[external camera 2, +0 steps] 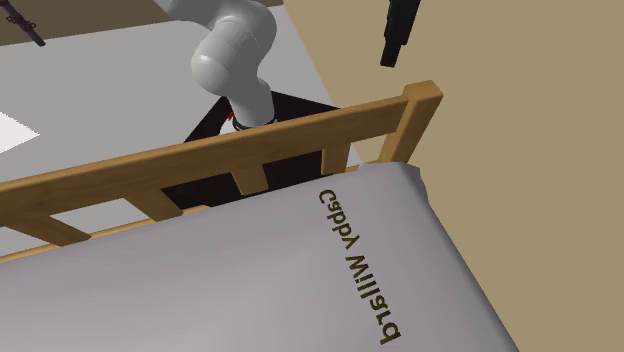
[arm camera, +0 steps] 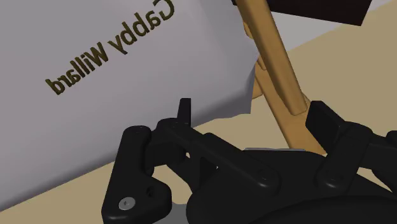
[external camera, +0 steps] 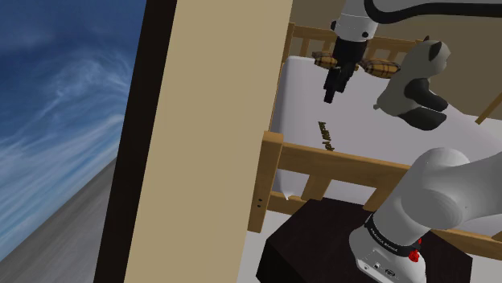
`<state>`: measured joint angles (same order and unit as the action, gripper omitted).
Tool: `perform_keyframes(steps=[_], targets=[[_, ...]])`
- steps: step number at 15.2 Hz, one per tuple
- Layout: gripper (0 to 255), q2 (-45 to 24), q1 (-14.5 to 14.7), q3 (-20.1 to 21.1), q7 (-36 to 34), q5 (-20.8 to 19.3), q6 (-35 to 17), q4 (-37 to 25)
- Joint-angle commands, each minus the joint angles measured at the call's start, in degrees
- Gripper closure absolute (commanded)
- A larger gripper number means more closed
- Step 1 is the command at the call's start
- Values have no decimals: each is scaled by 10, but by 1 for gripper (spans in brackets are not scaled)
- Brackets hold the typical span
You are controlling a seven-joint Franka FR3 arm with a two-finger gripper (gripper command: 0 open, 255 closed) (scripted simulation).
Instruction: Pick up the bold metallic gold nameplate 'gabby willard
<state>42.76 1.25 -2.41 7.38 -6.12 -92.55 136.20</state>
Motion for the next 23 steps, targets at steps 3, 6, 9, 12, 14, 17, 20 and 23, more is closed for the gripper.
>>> perform_keyframes(steps=[3,6,9,12,14,17,20,23], targets=[[0,-20,-16,-10,-20,-4,-35,14],[0,-53,-40,-27,-49,-8,-86,31],[0,-90,-63,-44,-78,-12,-138,44],[0,-129,-85,-61,-105,-15,-188,54],[0,-157,-99,-74,-122,-16,-222,58],[0,-201,-119,-93,-147,-14,-271,62],[0,-247,-138,-113,-169,-9,-319,63],[0,-294,-154,-133,-188,1,-366,62]])
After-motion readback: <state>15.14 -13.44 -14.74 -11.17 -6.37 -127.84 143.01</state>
